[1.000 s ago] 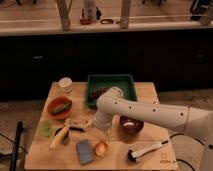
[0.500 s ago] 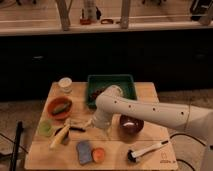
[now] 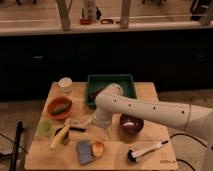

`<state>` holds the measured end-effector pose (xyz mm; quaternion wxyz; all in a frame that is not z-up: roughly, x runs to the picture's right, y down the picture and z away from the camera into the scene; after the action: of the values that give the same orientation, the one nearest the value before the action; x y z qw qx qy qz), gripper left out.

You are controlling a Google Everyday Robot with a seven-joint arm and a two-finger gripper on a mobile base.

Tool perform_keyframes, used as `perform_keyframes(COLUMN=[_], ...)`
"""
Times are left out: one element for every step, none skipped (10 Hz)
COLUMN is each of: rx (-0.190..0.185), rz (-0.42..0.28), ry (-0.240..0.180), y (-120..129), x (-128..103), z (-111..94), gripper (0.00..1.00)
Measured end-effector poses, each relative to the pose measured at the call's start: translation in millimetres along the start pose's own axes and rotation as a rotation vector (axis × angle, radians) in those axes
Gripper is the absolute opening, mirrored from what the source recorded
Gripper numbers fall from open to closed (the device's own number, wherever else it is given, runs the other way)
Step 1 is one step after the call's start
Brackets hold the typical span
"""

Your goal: Place apple in table surface

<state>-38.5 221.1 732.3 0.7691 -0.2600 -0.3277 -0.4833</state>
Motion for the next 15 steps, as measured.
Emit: perform_keyframes(rx=[0.003,0.005,0.005,0.005,0.005,0.005,0.005,0.005,0.005,0.005,0.005,0.005,0.005,0.005,0.005], rz=[0.000,0.001,-0.001,-0.005,-0.006,-0.005,-0.005,-0.006,-0.005,-0.006,-0.006,-0.006,-0.006,-0.005,-0.005], ry=[0.005,0.011,0.015,0.020,0.022,0.022,0.022,0.022,0.022,0.022,0.022,0.022,0.022,0.022,0.022], y=[0.2,1.0,0.6,-0.8,-0.9,-0.4,-0.7,-1.0,-0.8,-0.9,-0.9,-0.8,-0.8,-0.8,-0.8], x=[1.0,2.4,2.9,3.4,3.6,3.8,3.8,3.7,3.7,3.7,3.7,3.7,3.7,3.7,3.7], z=[-1.2,-2.3,-2.7,-3.1,-3.5,-3.6,-3.6,-3.5,-3.6,-3.6,-3.5,-3.6,-3.6,-3.6,-3.6], gripper=[0.80,0.80,0.80,0.80,0.80,0.80,0.80,0.80,0.80,0.80,0.80,0.80,0.80,0.80,0.80])
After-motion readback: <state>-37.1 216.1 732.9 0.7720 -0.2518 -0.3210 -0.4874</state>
